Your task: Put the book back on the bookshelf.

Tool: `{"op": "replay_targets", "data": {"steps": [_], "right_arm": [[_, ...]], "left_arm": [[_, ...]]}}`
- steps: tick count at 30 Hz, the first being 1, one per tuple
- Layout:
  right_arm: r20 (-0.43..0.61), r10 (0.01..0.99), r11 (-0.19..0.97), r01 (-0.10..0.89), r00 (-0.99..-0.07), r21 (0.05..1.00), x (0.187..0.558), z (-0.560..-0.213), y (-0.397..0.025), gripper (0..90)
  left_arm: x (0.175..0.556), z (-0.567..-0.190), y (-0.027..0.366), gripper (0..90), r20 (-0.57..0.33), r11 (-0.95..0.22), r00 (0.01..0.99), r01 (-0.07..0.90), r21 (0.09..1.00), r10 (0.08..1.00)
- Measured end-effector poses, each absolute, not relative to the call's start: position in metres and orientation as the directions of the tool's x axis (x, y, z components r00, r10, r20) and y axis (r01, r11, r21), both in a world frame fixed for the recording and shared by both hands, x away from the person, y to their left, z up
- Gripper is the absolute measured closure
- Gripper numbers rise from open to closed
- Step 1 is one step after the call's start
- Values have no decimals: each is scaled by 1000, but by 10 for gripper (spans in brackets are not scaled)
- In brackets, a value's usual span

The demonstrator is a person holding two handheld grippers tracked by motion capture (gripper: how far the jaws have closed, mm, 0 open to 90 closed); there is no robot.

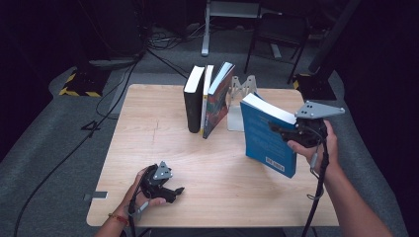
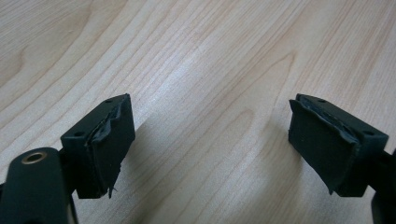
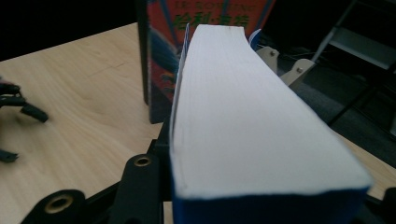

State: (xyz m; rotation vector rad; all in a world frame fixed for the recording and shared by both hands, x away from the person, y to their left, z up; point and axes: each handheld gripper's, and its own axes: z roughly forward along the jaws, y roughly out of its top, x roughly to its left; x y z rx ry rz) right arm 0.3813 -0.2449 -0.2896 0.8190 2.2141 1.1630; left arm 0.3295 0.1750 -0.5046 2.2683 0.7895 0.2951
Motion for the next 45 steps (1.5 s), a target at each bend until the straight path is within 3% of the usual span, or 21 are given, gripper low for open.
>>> {"op": "replay_targets", "data": {"steps": [45], "right_arm": [[-115,860,321,350,-498,880,507,-276,-186,604]], "left_arm": [[331,-504,174,145,-15,-566,788,454,688,615]]}}
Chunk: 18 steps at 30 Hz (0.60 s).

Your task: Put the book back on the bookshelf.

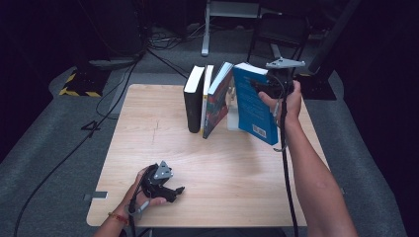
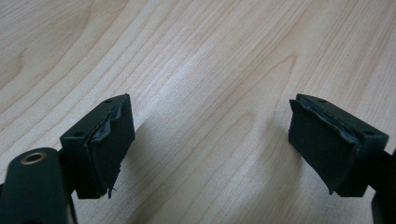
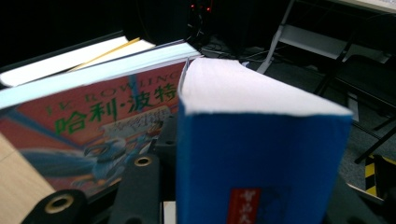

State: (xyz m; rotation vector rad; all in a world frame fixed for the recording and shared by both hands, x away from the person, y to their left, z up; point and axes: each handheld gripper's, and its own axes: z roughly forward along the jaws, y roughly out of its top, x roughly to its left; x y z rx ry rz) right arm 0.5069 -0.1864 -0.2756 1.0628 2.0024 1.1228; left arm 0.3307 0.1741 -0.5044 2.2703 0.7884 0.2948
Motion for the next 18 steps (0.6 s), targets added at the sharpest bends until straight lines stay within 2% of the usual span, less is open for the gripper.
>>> {"op": "replay_targets", "data": {"steps": [18], "right_arm": [[-116,882,300,355,-457,885,543,-293,-167,603]], "left_arm": [[330,-504,174,147,-13,-568,790,451,688,612]]}}
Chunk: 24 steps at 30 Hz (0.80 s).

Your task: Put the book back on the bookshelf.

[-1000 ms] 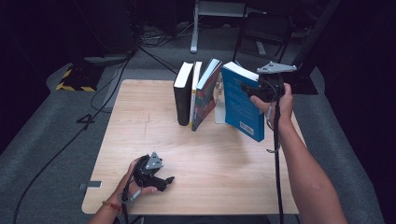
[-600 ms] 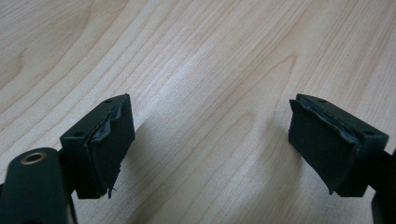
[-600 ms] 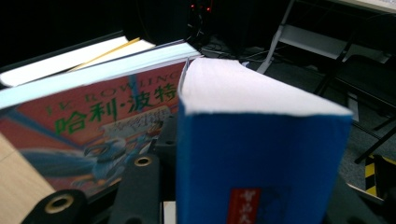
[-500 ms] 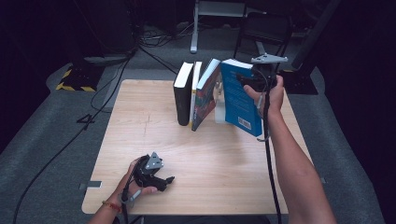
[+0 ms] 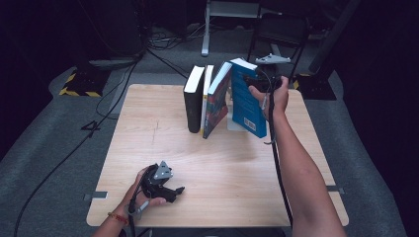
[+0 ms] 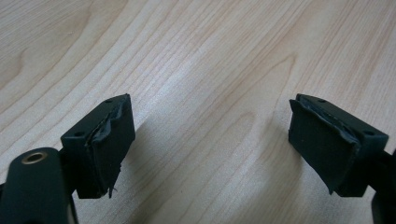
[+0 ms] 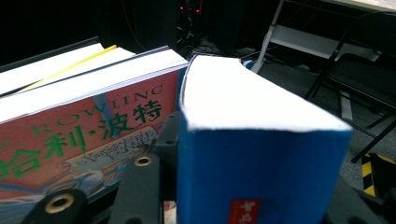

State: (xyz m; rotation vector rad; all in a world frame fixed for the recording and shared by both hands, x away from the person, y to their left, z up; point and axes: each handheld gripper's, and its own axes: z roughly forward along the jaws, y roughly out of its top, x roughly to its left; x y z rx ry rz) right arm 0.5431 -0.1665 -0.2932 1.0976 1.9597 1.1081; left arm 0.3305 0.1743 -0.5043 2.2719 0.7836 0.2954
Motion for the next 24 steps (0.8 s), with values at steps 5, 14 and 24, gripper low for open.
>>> {"op": "replay_targets", "data": {"steps": [5,14,24], "right_arm": [[-103,884,286,353,-456,891,543,-298,-171,602],[-98,877,284,343,-470,895,538,-306,-177,601],[-110,859,300,318,-499,899,511,-314,-188,599]], "left_arm": [[330,-504,174,147,-13,-569,791,451,687,611],[330,-504,174,147,-14,-569,791,452,687,612],[332,-504,174,145,-18,-572,797,448,688,603]]}}
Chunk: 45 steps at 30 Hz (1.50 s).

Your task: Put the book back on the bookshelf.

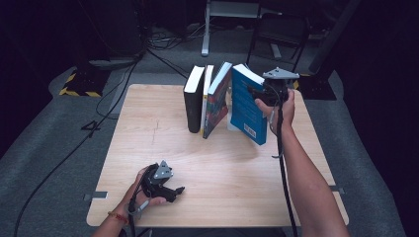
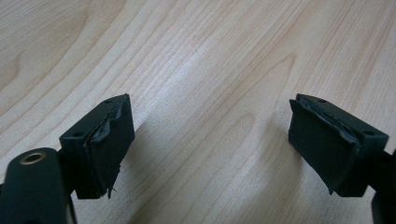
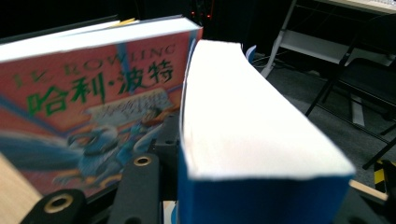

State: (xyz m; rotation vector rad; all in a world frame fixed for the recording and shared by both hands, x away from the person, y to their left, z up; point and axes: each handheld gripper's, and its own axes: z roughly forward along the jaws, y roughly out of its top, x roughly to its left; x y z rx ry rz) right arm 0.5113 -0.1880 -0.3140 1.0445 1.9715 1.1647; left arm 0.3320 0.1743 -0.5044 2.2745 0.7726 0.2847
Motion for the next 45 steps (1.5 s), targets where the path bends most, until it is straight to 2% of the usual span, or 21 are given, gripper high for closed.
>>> {"op": "replay_targets", "data": {"steps": [19,32,38,45], "right_arm": [[-129,817,365,331,-562,870,457,-331,-211,593],[-150,789,421,348,-596,838,453,-328,-206,578],[-123,762,451,386,-635,804,460,-322,-199,554],[-122,775,457,416,-620,786,469,-319,-191,529]], "left_arm": [[333,-505,173,145,-14,-568,792,450,689,610],[333,-505,173,145,-14,-568,792,450,689,610],[333,-505,173,145,-14,-568,792,450,689,611],[332,-505,173,146,-13,-567,791,450,689,612]]}}
